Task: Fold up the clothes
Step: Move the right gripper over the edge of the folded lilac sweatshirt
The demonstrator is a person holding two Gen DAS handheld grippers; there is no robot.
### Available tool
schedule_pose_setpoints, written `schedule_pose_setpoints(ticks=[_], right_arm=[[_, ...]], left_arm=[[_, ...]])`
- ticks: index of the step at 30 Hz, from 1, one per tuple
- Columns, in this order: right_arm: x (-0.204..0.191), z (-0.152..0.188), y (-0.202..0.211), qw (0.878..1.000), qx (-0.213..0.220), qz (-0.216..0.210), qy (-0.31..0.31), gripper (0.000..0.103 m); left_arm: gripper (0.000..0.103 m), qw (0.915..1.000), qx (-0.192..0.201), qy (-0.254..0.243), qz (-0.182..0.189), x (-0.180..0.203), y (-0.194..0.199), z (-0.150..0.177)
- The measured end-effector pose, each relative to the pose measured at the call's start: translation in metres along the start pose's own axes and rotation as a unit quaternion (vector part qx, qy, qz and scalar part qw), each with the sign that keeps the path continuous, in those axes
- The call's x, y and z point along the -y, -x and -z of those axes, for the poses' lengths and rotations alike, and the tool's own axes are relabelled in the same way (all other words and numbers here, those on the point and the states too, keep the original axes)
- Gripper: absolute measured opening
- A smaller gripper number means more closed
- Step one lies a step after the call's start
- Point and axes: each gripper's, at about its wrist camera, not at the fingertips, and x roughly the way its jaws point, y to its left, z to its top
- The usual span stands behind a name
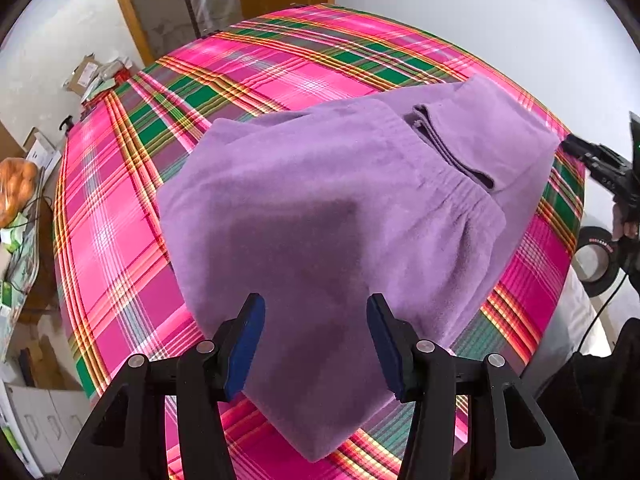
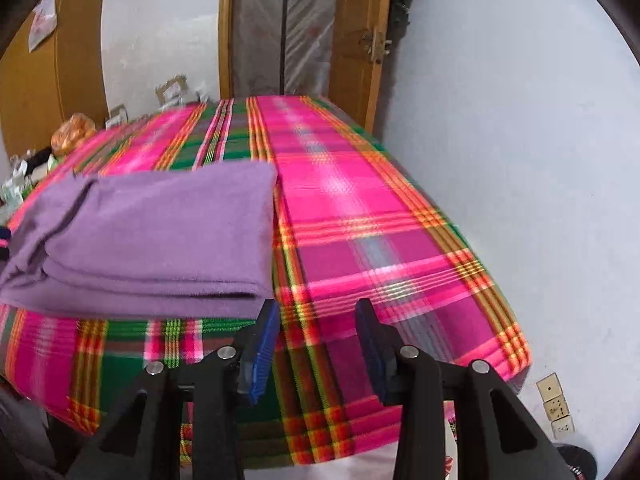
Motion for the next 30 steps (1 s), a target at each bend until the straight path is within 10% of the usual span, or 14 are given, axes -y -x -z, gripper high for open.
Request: schedule_pose_setpoints(ticks=[8,18,30], right_arm=[[-0.014,-0.018,0.005,0.998,0.039,-0.048,-0.014,0.008],[-0.035,-0.008,-0.018,0.998,0.003,-0.059,0.006,0.002],[-0.133,-0.025,-0.028,0.977,0.002,-0.207,0.052,0.003]], left_arm=[[0.055,1.0,0.001,-0.005,-0.001,0.002,0.0,0.0],[0.055,1.0,0.001,0.001,0.002,-0.002,-0.001,-0.001],[0.055,1.0,0.002,0.005,-0.001,-0.004,0.0,0.0]])
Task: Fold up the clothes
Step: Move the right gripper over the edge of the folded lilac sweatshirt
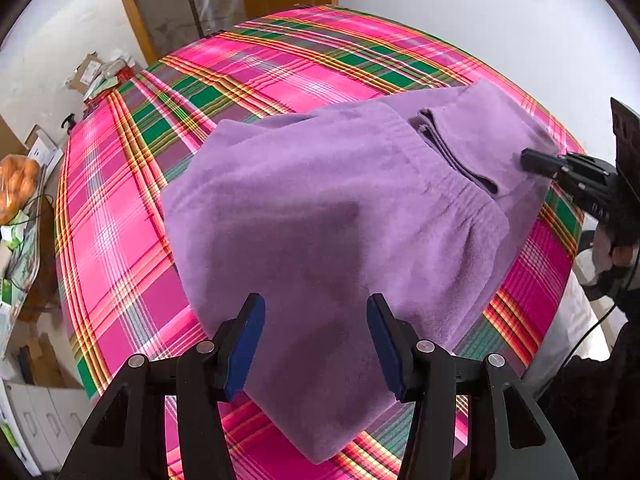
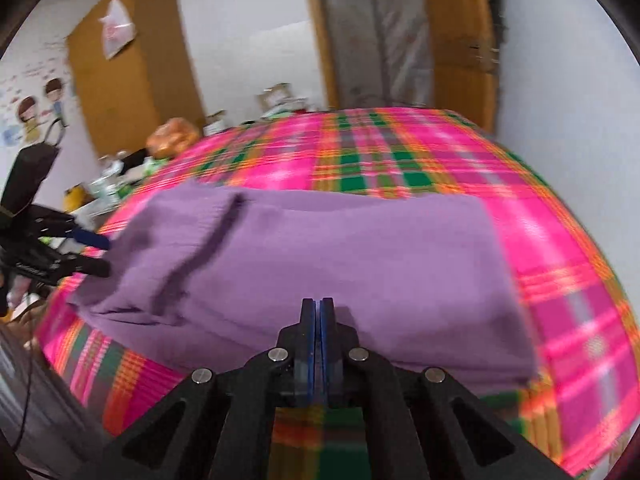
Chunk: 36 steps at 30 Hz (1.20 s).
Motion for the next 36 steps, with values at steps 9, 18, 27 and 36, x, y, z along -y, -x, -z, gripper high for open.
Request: schedule_pose_setpoints(ticks=[9,18,27,36], right_arm=[[-0.05,0.004,-0.027,0.997,-0.023,-0.052,0.059,0.004],[-0.052,0.004,-0.016,0.994,-0.022,-0.075,0.076,0.036],[-0.054,-0.001,-0.02,0.994,-0.007,-0.068,0.09,0.032],[-0.058,0.002,-0.026,0.992,-0.012,-0.067,0.106,0.006]], left_arm=[[0.055,1.0,0.003,0.001,0.003,-0.001,0.002,-0.001],[0.055,1.0,-0.004,-0.002,0.003,0.0,-0.004,-0.003],[0.055,1.0,-0.006,0.0,-0.001,-0.001,-0.006,-0.002],[0.055,1.0,-0.006,-0.001,-0.002,-0.001,-0.006,-0.001]])
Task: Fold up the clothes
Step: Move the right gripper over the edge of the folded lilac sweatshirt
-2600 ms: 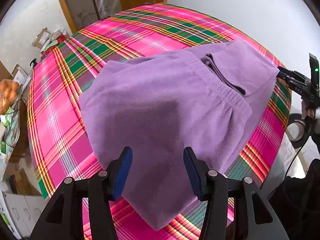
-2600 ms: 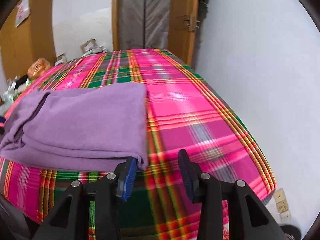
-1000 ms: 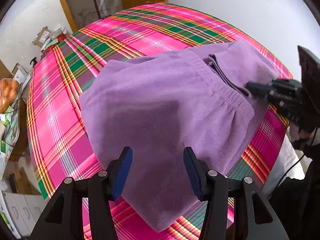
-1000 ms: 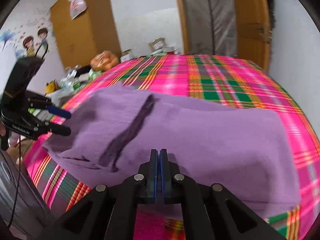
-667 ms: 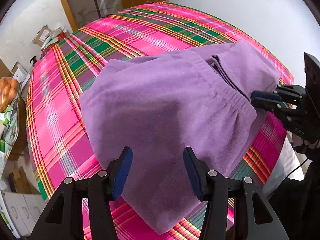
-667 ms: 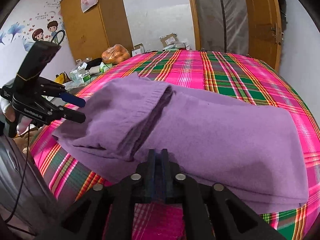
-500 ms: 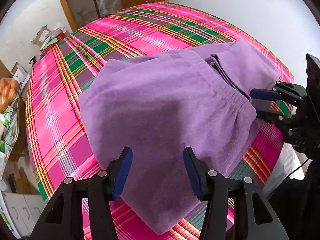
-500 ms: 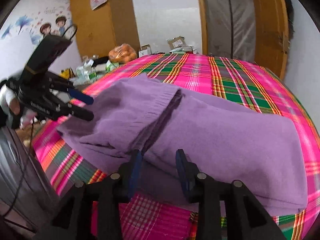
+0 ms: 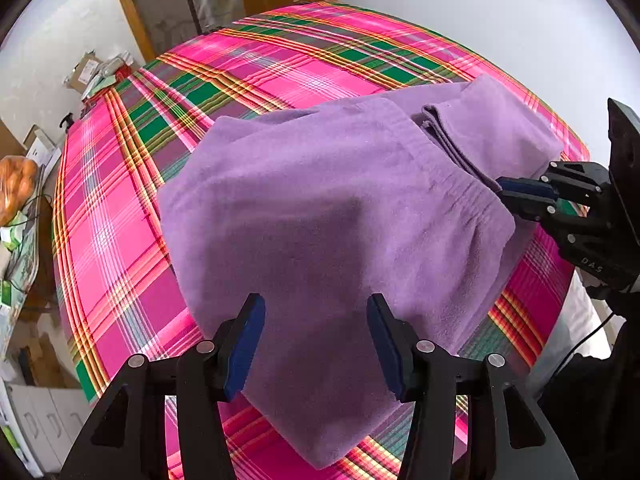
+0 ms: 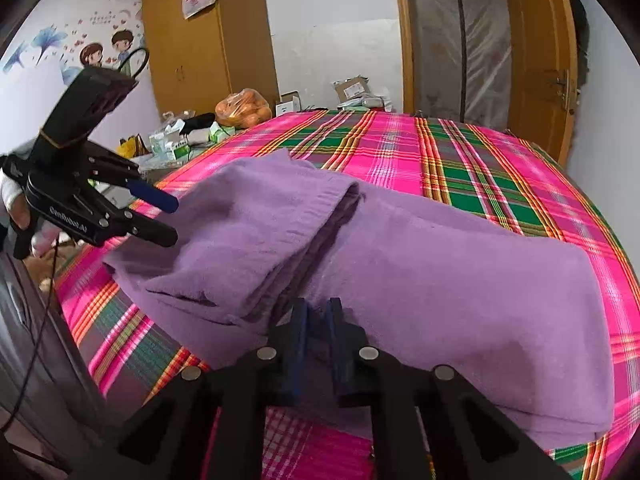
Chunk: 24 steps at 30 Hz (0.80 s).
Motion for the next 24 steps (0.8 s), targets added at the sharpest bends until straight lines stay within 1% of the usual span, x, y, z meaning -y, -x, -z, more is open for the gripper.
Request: schedule_pose_setpoints(ticks=[6,10,12,13,16,19,21,22,23,24], right_arm=[[-0.006,-0.003,0.009,1.0,0.004,-0.006,0.012,0.005],[-0.002,0.001,-0.001,1.0,-0.022,-0.018,0.007,0.005],[0.003,-0.001,-0.001,0.999,-0.02,-0.027,-0.008,0.006],[0.006,-0.003,0.001,0.999,-0.017,-0.029,-0.017,0.006],[0.021,-0.011,0.012,0.998,0.016,-0.028,-0.052,0.006],[0.042,-0.012,0.014,0.995,0.033,-0.009,-0.096,0.006],[0.062,-0.007,0.006,0.992,0.019,0.009,-0.128,0.006],[0.072,-0.003,-0.001,0.989,0.005,0.008,-0.147,0.007],[0.083,0.001,-0.005,0.984,-0.004,-0.009,-0.176,0.006],[0.089,0.001,-0.003,0.981,0.0,-0.02,-0.192,0.006]], left_arm=[[0.055,1.0,0.002,0.001,0.001,-0.001,0.001,0.0],[0.055,1.0,0.002,-0.002,0.001,0.0,0.001,0.0],[0.055,1.0,0.003,-0.003,0.001,0.001,0.003,0.0],[0.055,1.0,0.003,-0.002,0.001,0.0,0.003,0.001],[0.055,1.0,0.004,0.003,-0.001,-0.001,0.003,0.001],[0.055,1.0,0.004,0.002,-0.001,0.0,0.004,0.001],[0.055,1.0,0.004,0.0,0.0,0.001,0.004,0.0],[0.055,1.0,0.004,-0.001,0.001,0.002,0.003,0.0],[0.055,1.0,0.003,-0.001,0.001,0.002,0.003,0.0],[0.055,1.0,0.003,-0.001,0.001,0.002,0.003,0.001]])
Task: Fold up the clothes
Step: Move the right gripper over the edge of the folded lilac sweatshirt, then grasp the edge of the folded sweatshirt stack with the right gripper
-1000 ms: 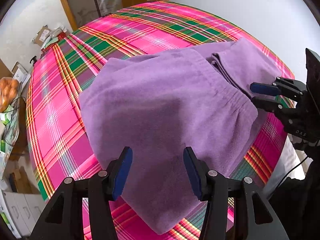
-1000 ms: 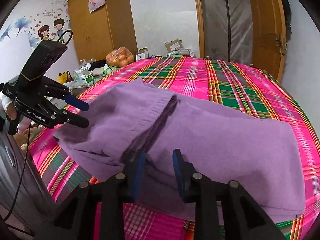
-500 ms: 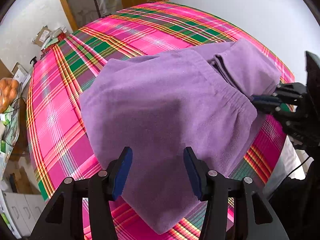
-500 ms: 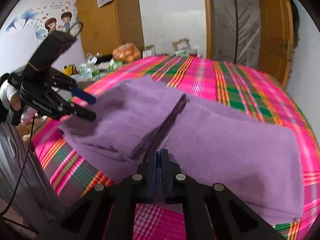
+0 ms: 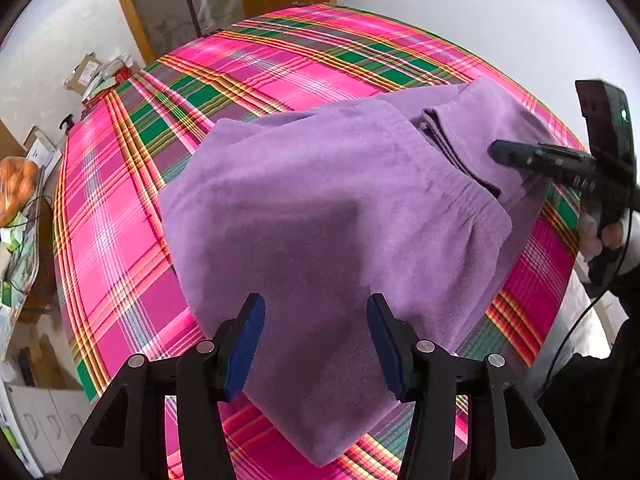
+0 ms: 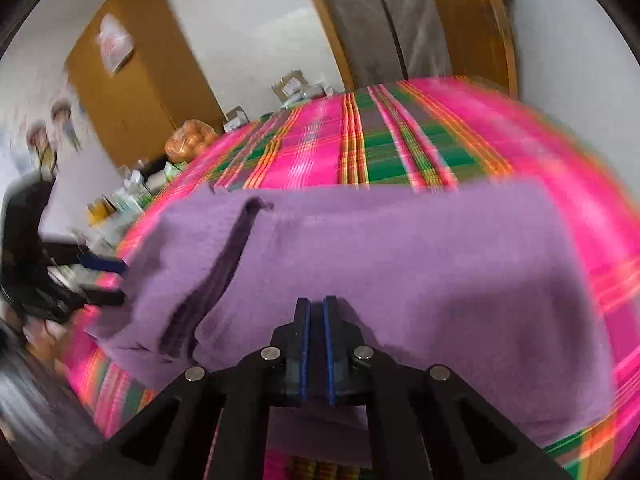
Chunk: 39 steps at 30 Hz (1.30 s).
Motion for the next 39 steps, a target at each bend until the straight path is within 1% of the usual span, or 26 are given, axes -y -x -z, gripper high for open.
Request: schedule_pose_setpoints(ticks=[2,4,6,8,9,10,11,12,14,17,22,25,27,29,31,35,37,39], right_arm=[[0.005,-0.006,0.004,1.0,0.004,-0.002,-0.012,0.008],[0.008,-0.013,0.008,1.0,0.018,-0.003,-0.02,0.01],[0.02,-0.02,0.007,0.998,0.027,0.003,-0.05,0.013],[0.039,-0.025,-0.003,0.995,0.013,0.027,-0.099,0.015],[0.045,-0.025,-0.005,0.993,0.008,0.022,-0.117,0.012],[0.049,-0.026,-0.007,0.992,0.003,0.02,-0.128,0.012],[0.046,-0.03,-0.008,0.992,0.0,0.022,-0.125,0.014],[0.041,-0.034,-0.009,0.993,0.0,0.024,-0.119,0.02],[0.026,-0.042,-0.014,0.995,0.003,0.014,-0.099,0.023],[0.004,-0.052,-0.027,0.997,-0.001,-0.001,-0.074,0.023],[-0.026,-0.059,-0.066,0.999,-0.034,0.027,-0.018,0.023],[-0.034,-0.061,-0.07,0.998,-0.037,0.041,0.013,0.023],[-0.034,-0.061,-0.066,0.998,-0.042,0.041,0.014,0.023],[-0.031,-0.055,-0.052,0.999,-0.035,0.036,0.009,0.023],[-0.023,-0.046,-0.035,0.999,-0.014,0.042,0.008,0.023],[0.022,-0.028,0.002,0.997,0.019,0.071,-0.035,0.023],[0.05,-0.022,0.016,0.993,0.023,0.089,-0.071,0.023],[0.08,-0.015,0.031,0.988,0.034,0.075,-0.129,0.023]], left_arm=[[0.055,1.0,-0.002,0.002,-0.001,-0.001,-0.001,0.0],[0.055,1.0,-0.003,0.002,-0.001,0.0,-0.002,-0.001],[0.055,1.0,-0.002,0.001,-0.001,0.001,-0.002,-0.002],[0.055,1.0,0.0,0.0,-0.001,0.002,-0.001,-0.002],[0.055,1.0,0.0,0.0,0.0,0.002,-0.001,-0.002],[0.055,1.0,-0.001,0.0,0.0,0.001,-0.001,-0.002],[0.055,1.0,-0.001,0.001,0.0,0.001,-0.002,-0.002],[0.055,1.0,-0.002,0.002,0.0,0.0,-0.002,-0.002],[0.055,1.0,-0.002,0.004,0.0,0.001,-0.003,-0.003],[0.055,1.0,0.001,0.001,0.0,0.002,-0.001,-0.004],[0.055,1.0,0.002,0.005,-0.001,-0.002,0.001,-0.003],[0.055,1.0,0.002,0.009,-0.002,-0.005,0.0,-0.004],[0.055,1.0,0.001,0.009,-0.002,-0.006,-0.001,-0.004],[0.055,1.0,0.001,0.007,-0.001,-0.005,-0.001,-0.005],[0.055,1.0,0.003,0.005,0.0,-0.004,-0.001,-0.004],[0.055,1.0,-0.002,0.005,-0.001,-0.004,-0.004,-0.004],[0.055,1.0,-0.005,0.002,-0.001,-0.002,-0.005,-0.003],[0.055,1.0,-0.004,-0.002,-0.002,0.001,-0.004,-0.003]])
